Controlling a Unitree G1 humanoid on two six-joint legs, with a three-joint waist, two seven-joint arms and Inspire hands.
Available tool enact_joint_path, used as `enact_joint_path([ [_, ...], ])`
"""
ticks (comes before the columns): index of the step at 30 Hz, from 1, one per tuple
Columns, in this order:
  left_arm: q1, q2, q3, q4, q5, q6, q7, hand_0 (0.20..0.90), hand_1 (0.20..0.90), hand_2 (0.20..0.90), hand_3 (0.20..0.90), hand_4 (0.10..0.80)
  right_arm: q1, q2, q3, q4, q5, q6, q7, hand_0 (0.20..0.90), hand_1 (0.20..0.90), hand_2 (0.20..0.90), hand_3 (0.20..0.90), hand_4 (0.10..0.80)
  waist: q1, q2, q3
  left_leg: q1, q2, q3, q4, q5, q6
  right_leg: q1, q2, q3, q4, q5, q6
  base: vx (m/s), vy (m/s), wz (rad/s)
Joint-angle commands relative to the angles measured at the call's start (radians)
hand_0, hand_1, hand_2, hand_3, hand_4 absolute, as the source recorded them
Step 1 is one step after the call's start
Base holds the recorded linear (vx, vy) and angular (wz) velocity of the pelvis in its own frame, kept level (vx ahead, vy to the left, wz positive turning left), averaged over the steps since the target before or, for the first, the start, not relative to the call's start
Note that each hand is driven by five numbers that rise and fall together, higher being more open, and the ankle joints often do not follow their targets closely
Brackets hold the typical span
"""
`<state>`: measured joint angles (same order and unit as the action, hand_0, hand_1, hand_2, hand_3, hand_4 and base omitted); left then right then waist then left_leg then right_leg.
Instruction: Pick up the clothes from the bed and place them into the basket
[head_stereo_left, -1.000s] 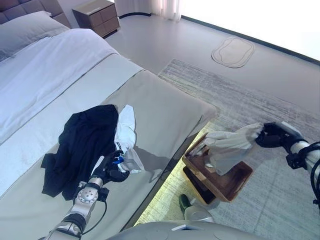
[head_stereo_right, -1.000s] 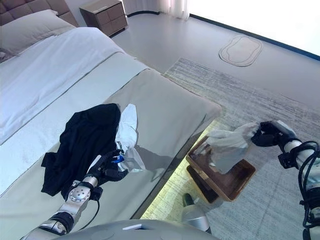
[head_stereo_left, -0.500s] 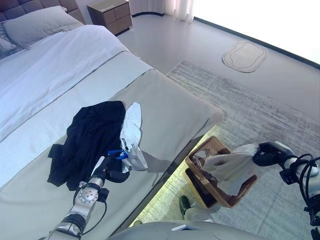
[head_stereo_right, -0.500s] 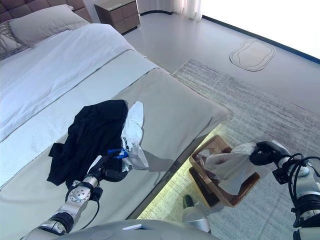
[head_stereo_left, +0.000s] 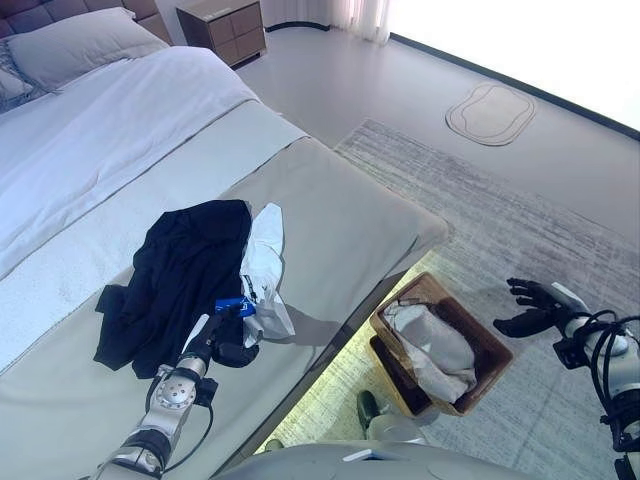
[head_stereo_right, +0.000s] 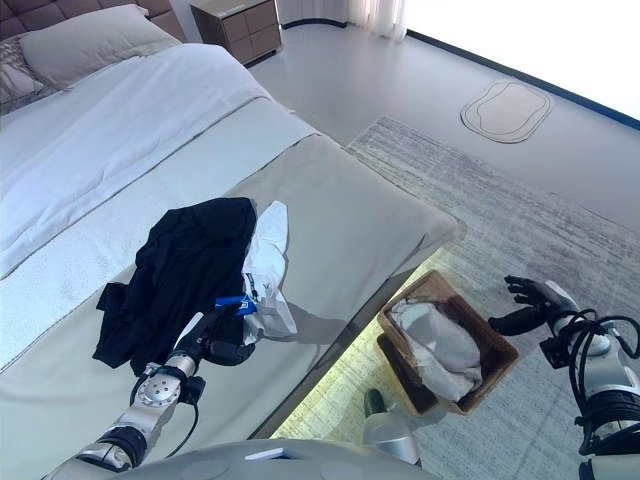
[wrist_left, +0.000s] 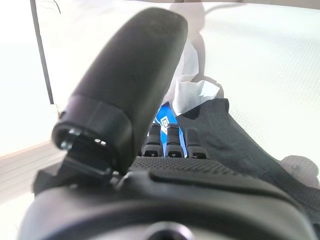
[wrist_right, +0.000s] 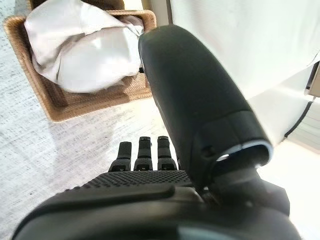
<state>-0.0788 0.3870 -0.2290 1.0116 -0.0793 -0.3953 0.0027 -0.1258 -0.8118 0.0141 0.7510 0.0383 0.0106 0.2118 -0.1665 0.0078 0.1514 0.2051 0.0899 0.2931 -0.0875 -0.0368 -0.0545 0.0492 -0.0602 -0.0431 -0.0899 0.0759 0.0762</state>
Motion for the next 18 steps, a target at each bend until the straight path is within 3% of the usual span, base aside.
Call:
enact_joint_path([
  [1, -0.042, 0.054, 0.025, -0.043, -0.015, -0.071, 0.017, 0.9, 0.9, 0.9, 0.9, 0.8, -0.063, -0.023, -0.059, -0.096, 0.04, -0.057, -0.11, 0.9, 0.9, 0.9, 0.9, 0.8, 0.024, -0.05, -0.043, -0.044, 0.003, -0.024, 0.038, -0.011, 0.009, -0.025, -0.016, -0.037, 0.091, -0.051, 0.028, 0.0, 0.0, 0.0],
  [9, -0.008, 0.03, 0.031, -0.037, -0.004, -0.058, 0.046, 0.9, 0.9, 0.9, 0.9, 0.8, -0.108, -0.002, -0.063, -0.229, -0.024, -0.05, -0.277, 0.9, 0.9, 0.9, 0.9, 0.8, 0.053, -0.04, -0.035, -0.054, -0.003, -0.059, 0.049, -0.015, 0.009, -0.013, -0.018, -0.053, 0.098, -0.066, 0.021, 0.024, 0.001, 0.08],
  [11, -0.004, 0.023, 0.027, -0.031, -0.018, -0.06, 0.061, 0.9, 0.9, 0.9, 0.9, 0.8, -0.165, 0.005, -0.028, -0.259, -0.064, -0.024, -0.326, 0.9, 0.9, 0.9, 0.9, 0.8, 0.067, -0.037, -0.029, -0.062, -0.005, -0.074, 0.057, -0.016, 0.007, -0.011, -0.02, -0.061, 0.102, -0.073, 0.016, 0.011, 0.022, 0.06],
  [18, 0.032, 0.007, 0.051, -0.028, -0.036, -0.096, 0.077, 0.9, 0.9, 0.9, 0.9, 0.8, -0.35, -0.01, 0.116, -0.287, -0.306, -0.085, -0.427, 0.9, 0.9, 0.9, 0.9, 0.8, 0.136, -0.025, -0.015, -0.082, -0.015, -0.133, 0.084, -0.019, 0.001, 0.014, -0.028, -0.119, 0.125, -0.108, -0.003, 0.061, 0.016, 0.24],
])
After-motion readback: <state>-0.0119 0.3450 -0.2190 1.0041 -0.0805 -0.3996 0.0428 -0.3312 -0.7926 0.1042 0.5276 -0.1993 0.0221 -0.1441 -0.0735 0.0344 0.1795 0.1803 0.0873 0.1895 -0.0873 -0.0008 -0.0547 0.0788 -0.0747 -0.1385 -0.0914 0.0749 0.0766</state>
